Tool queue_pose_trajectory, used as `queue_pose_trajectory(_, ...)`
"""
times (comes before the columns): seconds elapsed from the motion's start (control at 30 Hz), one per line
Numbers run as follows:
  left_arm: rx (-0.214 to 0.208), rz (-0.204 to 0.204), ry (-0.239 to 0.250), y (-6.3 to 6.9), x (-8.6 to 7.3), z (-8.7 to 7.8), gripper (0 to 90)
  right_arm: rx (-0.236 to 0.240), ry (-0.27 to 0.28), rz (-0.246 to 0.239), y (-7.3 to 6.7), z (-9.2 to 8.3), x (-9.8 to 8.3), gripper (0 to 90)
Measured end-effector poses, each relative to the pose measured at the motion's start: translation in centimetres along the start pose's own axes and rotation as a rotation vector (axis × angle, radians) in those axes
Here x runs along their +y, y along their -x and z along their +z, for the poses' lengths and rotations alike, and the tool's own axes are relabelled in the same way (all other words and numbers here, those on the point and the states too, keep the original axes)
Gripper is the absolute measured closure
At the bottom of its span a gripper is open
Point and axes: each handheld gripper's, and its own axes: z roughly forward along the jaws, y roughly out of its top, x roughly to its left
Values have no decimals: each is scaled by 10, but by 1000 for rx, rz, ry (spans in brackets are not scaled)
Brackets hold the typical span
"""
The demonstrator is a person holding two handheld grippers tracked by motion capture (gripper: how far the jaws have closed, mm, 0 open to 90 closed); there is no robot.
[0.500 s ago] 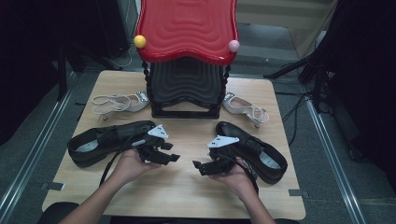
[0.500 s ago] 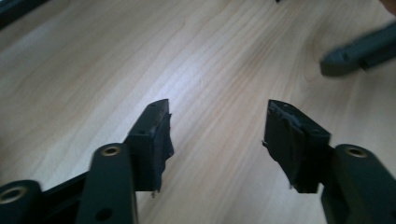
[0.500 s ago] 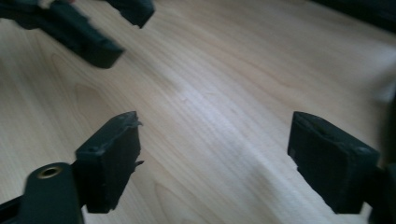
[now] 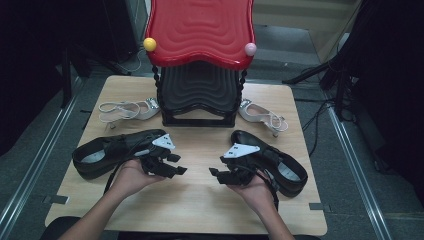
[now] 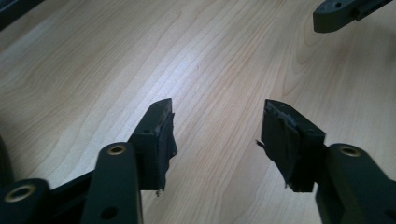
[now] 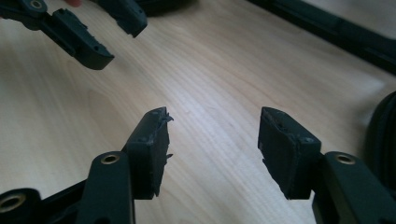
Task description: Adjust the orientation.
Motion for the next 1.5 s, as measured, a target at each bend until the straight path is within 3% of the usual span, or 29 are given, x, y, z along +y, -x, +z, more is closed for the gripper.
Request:
queue_pose_trajectory(0.07,-5,-9,-19,0,0,1,421,20,-5,-8,1,-1,0,512)
queue_pose_trajectory(0.2,6,8,-28,1,1,-1,416,5,25,-23,-1,-1,-5,508)
queue_pose_trajectory(0.3,6,14,-26,1,1,-5,435,-8,13,-53,-1,-1,-6,522)
queue_pose_trajectory(0.47,21,39,-28,1,0,-11,451,8,31,-40,-2,-4,-4,518)
queue_pose_trajectory(0.5,29,38,-22,0,-1,-14,450,3,42,-37,-2,-6,-2,478)
queue_pose_trajectory(0.67,32,35,-15,0,-4,-23,450,0,61,-25,0,-9,1,485)
queue_pose_trajectory(0.73,28,13,-10,-1,-5,-29,462,-5,72,-30,0,-10,3,486)
queue_pose_trajectory(0.87,26,10,-4,-3,-5,-39,473,25,53,-8,1,-8,6,504)
queue_pose_trajectory(0.9,-2,3,6,-4,-6,-42,482,27,45,1,0,-8,7,514)
queue_pose_trajectory(0.97,-8,-2,13,-7,-6,-49,486,31,53,-3,-2,-10,9,533)
queue_pose_trajectory(1.1,18,1,-2,-10,-7,-59,490,25,71,-16,-3,-14,10,552)
queue_pose_trajectory(1.33,42,-62,8,-19,-14,-83,486,39,81,-7,2,-12,10,556)
queue_pose_trajectory(1.5,74,-69,6,-21,-20,-101,492,44,75,-1,3,-9,11,555)
